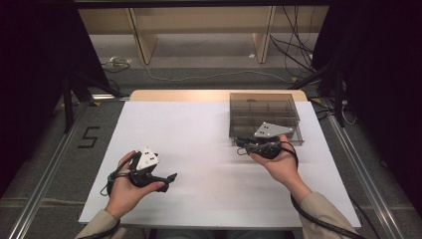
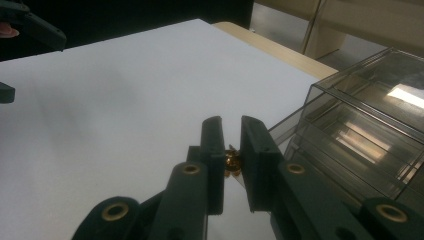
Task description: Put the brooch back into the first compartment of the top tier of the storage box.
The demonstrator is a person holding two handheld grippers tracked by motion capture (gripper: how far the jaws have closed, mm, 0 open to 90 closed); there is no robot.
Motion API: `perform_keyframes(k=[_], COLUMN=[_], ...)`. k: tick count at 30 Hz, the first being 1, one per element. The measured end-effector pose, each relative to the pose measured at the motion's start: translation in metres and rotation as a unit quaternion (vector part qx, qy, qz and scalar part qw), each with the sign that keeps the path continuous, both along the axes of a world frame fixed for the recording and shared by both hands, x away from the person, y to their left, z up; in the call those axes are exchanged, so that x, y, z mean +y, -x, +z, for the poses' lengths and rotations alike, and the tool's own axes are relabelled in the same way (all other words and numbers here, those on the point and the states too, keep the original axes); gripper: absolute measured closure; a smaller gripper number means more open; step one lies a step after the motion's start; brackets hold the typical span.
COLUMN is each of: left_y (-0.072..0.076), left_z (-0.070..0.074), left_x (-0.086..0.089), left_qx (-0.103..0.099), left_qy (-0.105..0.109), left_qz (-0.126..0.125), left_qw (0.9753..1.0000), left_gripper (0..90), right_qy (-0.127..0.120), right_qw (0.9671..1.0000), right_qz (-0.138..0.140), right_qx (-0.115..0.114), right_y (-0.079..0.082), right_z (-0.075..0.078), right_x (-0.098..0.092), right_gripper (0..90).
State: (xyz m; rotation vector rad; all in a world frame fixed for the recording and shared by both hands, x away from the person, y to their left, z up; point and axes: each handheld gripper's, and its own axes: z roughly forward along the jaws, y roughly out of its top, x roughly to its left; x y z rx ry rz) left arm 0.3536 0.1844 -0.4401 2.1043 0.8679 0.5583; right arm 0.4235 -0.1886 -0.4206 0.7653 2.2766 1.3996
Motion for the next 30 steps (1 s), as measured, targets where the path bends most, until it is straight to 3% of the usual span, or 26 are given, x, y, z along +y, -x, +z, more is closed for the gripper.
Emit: perform_keyframes(k=[30], left_y=[0.0000], left_z=[0.0000], left_x=[-0.0002], left_qx=[0.000], left_qy=[0.000], left_qz=[0.000], left_qw=[1.0000], left_gripper=[7.3], right_qy=[0.003], right_qw=[0.9998], right_qz=[-0.021], right_qx=[-0.002], right_y=[-0.0019], right_z=[0.0011], right_x=[-0.0042], right_gripper=[81.6])
